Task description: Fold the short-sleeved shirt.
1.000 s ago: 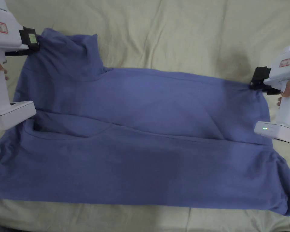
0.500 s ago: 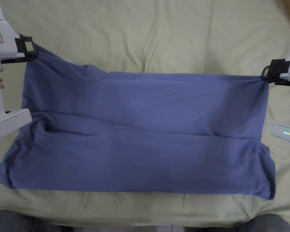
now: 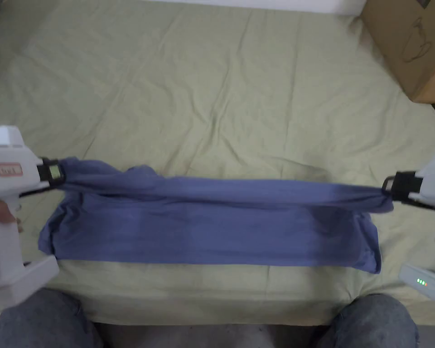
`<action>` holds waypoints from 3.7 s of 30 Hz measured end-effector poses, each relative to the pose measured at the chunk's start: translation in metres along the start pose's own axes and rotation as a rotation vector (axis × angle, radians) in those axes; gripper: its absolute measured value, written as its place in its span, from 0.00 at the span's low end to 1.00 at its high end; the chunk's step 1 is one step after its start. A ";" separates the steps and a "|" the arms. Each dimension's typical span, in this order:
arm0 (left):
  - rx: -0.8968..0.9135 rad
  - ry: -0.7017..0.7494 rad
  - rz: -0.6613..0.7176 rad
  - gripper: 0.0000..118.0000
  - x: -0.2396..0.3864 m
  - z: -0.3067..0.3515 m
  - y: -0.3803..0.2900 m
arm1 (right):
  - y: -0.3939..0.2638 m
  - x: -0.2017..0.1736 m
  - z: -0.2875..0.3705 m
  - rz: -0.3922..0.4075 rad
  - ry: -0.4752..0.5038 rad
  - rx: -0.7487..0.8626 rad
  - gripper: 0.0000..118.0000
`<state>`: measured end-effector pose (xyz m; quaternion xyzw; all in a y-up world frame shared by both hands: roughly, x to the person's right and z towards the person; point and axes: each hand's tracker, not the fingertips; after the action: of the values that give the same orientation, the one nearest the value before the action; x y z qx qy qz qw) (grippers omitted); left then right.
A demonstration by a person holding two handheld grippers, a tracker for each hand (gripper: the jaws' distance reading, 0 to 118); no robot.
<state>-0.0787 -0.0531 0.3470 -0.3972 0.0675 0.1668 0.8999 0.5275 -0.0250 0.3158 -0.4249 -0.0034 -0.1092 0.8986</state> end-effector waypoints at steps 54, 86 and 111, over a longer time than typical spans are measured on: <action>-0.106 -0.374 0.258 1.00 -0.073 -0.013 0.023 | -0.034 -0.097 0.108 0.258 -0.029 0.587 0.00; -0.211 -0.029 -0.046 0.05 0.010 -0.029 0.013 | -0.031 -0.099 0.093 0.235 -0.041 0.528 0.00; -0.294 -0.186 -0.242 0.53 0.313 -0.091 -0.103 | -0.054 -0.027 0.129 0.080 -0.081 0.593 0.00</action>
<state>0.2513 -0.1076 0.2778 -0.5123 -0.0889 0.1014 0.8481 0.5014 0.0455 0.4363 -0.1477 -0.0545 -0.0510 0.9862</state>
